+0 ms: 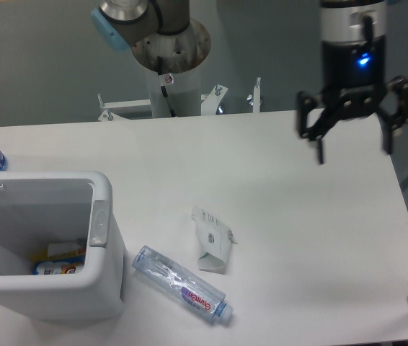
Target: Open the trash can
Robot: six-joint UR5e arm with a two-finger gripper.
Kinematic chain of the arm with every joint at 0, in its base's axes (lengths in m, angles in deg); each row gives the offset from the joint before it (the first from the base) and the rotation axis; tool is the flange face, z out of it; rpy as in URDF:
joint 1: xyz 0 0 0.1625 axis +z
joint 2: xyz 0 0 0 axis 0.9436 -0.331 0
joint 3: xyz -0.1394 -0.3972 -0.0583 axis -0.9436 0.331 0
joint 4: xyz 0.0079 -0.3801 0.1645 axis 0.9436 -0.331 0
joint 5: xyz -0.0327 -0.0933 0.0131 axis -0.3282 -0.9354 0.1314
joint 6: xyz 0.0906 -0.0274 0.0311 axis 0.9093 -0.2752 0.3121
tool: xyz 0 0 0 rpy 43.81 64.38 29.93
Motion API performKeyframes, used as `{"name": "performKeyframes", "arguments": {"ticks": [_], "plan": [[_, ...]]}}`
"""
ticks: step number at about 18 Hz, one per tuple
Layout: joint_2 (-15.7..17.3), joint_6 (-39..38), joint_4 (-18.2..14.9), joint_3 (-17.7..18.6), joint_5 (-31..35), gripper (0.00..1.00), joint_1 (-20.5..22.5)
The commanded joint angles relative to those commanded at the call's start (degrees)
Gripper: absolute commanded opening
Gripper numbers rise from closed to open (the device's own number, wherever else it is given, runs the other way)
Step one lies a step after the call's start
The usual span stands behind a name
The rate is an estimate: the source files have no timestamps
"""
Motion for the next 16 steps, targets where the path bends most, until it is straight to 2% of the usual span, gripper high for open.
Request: {"name": "performKeyframes", "arguments": {"ticks": [3,8,12,16], "plan": [[-0.3,3.9,0.4,-0.3,1.8,1.0,2.2],[-0.1,12.6,-0.3,0.6,8.1,1.0,2.6],[0.1,20.6,-4.3,0.8,13.0,1.0,2.6],[0.5,25.7,-6.6,0.5,13.4,1.0,2.6]]}}
